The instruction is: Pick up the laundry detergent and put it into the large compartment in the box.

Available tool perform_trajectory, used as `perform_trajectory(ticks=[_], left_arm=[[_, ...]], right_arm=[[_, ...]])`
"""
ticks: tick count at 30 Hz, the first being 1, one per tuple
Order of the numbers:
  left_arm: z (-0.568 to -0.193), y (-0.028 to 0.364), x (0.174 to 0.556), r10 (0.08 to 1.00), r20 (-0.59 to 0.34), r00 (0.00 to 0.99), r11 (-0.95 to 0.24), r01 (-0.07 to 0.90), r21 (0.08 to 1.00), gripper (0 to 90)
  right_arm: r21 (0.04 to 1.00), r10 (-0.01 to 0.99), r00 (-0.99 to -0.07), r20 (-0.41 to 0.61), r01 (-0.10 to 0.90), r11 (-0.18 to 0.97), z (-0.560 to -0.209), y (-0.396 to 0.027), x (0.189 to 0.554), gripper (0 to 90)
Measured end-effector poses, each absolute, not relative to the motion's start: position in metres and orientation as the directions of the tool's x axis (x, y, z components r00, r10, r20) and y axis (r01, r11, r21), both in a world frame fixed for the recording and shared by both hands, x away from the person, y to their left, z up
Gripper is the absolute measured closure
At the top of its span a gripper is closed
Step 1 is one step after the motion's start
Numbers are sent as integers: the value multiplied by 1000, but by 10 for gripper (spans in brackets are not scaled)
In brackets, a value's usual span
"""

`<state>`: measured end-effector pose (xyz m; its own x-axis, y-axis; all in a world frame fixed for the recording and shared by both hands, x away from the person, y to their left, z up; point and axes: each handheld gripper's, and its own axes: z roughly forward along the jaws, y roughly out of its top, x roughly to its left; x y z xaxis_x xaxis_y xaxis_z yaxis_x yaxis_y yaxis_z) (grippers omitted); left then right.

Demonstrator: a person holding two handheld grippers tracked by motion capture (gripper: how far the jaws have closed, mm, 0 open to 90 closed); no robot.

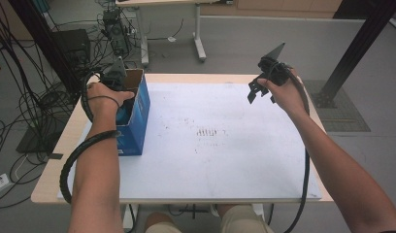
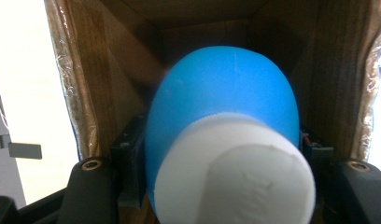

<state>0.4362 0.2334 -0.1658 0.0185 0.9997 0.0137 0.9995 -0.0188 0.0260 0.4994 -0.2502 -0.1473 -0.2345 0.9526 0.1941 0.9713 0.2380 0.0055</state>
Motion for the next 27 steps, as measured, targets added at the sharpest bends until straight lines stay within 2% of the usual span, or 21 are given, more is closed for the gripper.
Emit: perform_trajectory(ticks=[27], left_arm=[[-166, 234, 435, 1000, 11, 16, -16, 999, 32, 365]], right_arm=[[3, 952, -236, 193, 971, 240, -148, -250, 500, 105]])
